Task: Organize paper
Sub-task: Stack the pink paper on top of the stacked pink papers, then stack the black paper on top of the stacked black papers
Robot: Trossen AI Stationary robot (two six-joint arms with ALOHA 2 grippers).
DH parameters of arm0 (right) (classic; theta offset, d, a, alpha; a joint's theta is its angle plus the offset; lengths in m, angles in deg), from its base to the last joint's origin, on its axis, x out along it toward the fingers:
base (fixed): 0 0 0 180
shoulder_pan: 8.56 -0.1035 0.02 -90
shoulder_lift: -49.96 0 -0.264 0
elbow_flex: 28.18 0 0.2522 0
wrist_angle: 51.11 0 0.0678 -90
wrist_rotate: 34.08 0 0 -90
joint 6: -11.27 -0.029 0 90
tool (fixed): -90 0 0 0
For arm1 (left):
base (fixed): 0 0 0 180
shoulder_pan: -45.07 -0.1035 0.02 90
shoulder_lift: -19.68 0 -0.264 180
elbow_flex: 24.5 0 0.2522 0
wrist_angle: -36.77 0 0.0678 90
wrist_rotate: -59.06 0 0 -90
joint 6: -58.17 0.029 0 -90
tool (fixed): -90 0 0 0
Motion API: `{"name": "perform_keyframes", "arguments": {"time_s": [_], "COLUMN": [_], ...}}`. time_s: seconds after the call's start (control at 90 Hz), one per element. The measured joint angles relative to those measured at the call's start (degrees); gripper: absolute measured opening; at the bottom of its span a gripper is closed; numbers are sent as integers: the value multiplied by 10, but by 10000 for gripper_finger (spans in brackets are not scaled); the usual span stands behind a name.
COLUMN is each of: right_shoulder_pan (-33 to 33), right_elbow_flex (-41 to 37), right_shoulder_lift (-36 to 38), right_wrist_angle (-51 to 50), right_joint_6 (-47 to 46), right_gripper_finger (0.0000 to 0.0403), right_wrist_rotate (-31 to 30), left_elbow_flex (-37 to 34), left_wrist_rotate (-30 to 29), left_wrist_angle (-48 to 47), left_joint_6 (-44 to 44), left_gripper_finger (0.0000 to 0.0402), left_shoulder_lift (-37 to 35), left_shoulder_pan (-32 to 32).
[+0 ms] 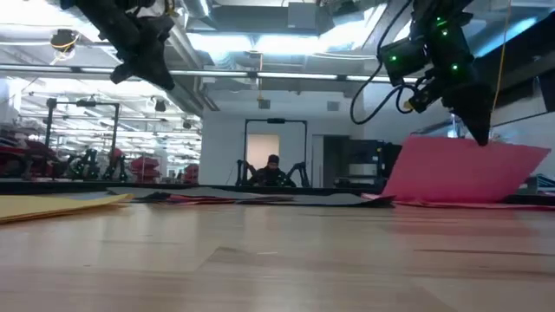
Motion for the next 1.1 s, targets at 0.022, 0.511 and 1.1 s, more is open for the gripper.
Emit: {"name": "perform_keyframes", "arguments": {"time_s": [0.022, 0.511, 1.1], "right_shoulder_pan": [0, 0, 0], "right_elbow_flex": [0, 0, 0], "right_shoulder_lift": [0, 0, 0], "right_wrist_angle": [-1, -17, 112], "right_joint_6": [-1, -18, -18], "right_gripper_finger": [214, 277, 12], "right_wrist_rotate": [0, 16, 142], "left_elbow_flex": [0, 0, 0], "left_wrist_rotate": [0, 0, 28], "left_wrist_angle": [0, -2, -1], "left_joint_6": [0, 4, 55], "left_gripper_finger": [6, 6, 1], "left_shoulder_lift": [0, 0, 62], "left_shoulder_pan": [0, 0, 59]}}
